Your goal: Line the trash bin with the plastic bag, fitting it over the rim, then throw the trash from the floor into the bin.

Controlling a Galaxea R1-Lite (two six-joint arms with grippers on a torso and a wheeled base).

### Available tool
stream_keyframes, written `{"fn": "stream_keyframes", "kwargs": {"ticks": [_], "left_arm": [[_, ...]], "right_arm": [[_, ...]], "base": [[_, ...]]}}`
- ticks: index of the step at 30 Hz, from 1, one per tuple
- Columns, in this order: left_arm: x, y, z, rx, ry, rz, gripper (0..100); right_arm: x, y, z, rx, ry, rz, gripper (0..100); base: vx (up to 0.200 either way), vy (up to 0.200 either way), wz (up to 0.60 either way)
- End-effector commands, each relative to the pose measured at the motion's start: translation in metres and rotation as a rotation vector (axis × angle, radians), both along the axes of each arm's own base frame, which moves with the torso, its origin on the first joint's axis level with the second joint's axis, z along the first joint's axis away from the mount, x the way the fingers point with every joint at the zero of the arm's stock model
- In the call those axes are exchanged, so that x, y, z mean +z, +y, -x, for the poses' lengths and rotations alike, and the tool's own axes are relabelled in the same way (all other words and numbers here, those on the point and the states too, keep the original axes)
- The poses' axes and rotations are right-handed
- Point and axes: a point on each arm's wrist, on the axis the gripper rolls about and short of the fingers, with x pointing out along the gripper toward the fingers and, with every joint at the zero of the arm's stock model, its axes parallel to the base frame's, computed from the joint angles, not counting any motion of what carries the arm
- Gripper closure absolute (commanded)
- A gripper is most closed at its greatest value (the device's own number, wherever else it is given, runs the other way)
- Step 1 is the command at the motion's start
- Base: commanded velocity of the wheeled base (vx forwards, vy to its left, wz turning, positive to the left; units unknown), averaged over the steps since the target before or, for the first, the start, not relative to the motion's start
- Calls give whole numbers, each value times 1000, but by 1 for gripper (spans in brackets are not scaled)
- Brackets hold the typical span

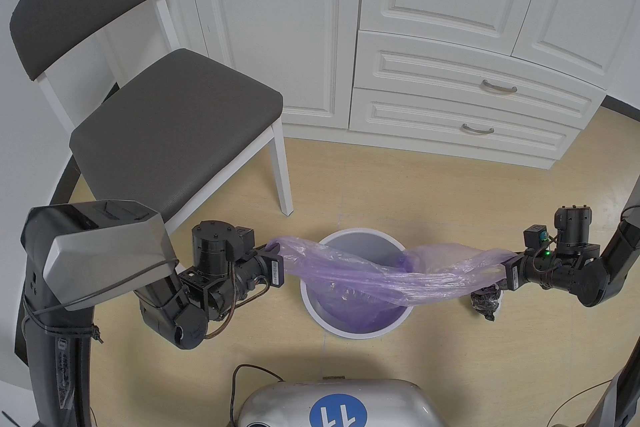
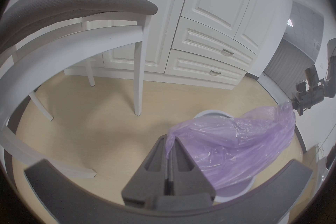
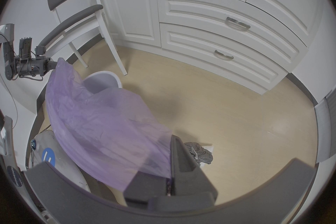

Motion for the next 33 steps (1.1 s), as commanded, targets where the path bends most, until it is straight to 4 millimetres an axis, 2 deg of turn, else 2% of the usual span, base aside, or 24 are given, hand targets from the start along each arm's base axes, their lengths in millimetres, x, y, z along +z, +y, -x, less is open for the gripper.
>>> {"fn": "stream_keyframes", "kwargs": {"ticks": [1, 9, 11, 14, 15, 18, 26, 30, 33], "left_arm": [[-14, -19, -5, -29, -3, 2, 100], [-28, -27, -10, -32, 11, 16, 100], [-29, -26, -12, -25, 16, 25, 100], [-26, -23, -13, -12, 15, 42, 100], [-22, -20, -14, -3, 12, 53, 100], [-11, -9, -13, 13, 5, 62, 100], [-7, 4, 8, 21, 29, 51, 100], [-12, 10, 19, 21, 24, 54, 100], [-20, 11, 19, 29, 38, 46, 100]], "right_arm": [[-3, 1, -2, 6, 6, -3, 100], [-23, 15, -14, 32, 57, -44, 100], [-30, 45, -21, 60, 92, -193, 100], [-24, 80, -26, 78, 92, -376, 100], [-18, 97, -26, 91, 80, -460, 100], [-11, 130, -21, 144, 54, -586, 100], [-15, 181, -27, 254, 26, -689, 100], [-27, 197, -38, 272, 38, -709, 100], [-39, 201, -42, 269, 59, -701, 100]], "base": [[0, 0, 0], [0, 0, 0], [0, 0, 0], [0, 0, 0], [0, 0, 0], [0, 0, 0], [0, 0, 0], [0, 0, 0], [0, 0, 0]]}}
